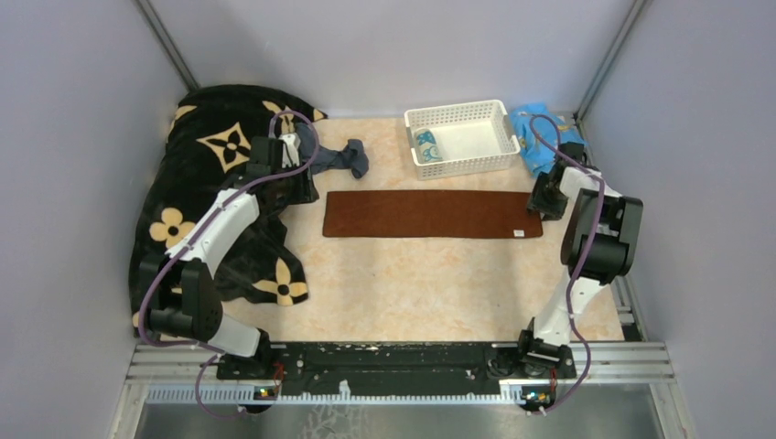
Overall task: Roll the towels
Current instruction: Fold the towel at the center of the board.
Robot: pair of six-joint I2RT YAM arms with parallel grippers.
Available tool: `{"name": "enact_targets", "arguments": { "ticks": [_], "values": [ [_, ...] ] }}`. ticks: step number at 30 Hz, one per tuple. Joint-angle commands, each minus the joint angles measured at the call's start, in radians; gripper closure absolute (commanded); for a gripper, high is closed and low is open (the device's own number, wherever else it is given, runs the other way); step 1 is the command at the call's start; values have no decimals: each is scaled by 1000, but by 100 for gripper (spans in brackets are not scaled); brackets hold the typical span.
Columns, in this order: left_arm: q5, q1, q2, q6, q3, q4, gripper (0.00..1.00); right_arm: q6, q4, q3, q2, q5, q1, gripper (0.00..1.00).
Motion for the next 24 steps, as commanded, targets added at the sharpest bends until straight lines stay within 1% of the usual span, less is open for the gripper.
{"name": "enact_targets", "arguments": {
  "ticks": [1, 5, 8, 11, 14, 18, 22, 23, 24],
  "values": [
    [3, -1, -35, 26, 2, -10, 41, -31, -31, 28, 48, 56, 23, 54],
    [-2, 0, -48, 29, 4, -10, 41, -30, -87, 53, 98, 71, 40, 57],
    [-8, 1, -52, 31, 4, -12, 41, -27, -147, 70, 140, 103, 77, 58],
    [-12, 2, -58, 33, 2, -13, 41, -16, -193, 68, 177, 138, 116, 59],
    [-3, 2, -62, 33, 0, -10, 41, -3, -217, 61, 217, 145, 130, 62],
    [3, 2, -61, 33, -3, -9, 41, 0, -211, 42, 238, 183, 130, 75],
    [22, 2, -57, 34, -5, -8, 41, 6, -206, 63, 224, 271, 130, 96],
    [27, 2, -55, 34, -6, -8, 41, 11, -211, 79, 215, 312, 129, 100],
    [35, 2, -52, 34, -8, -8, 41, 15, -215, 99, 203, 354, 128, 100]
  ]
}}
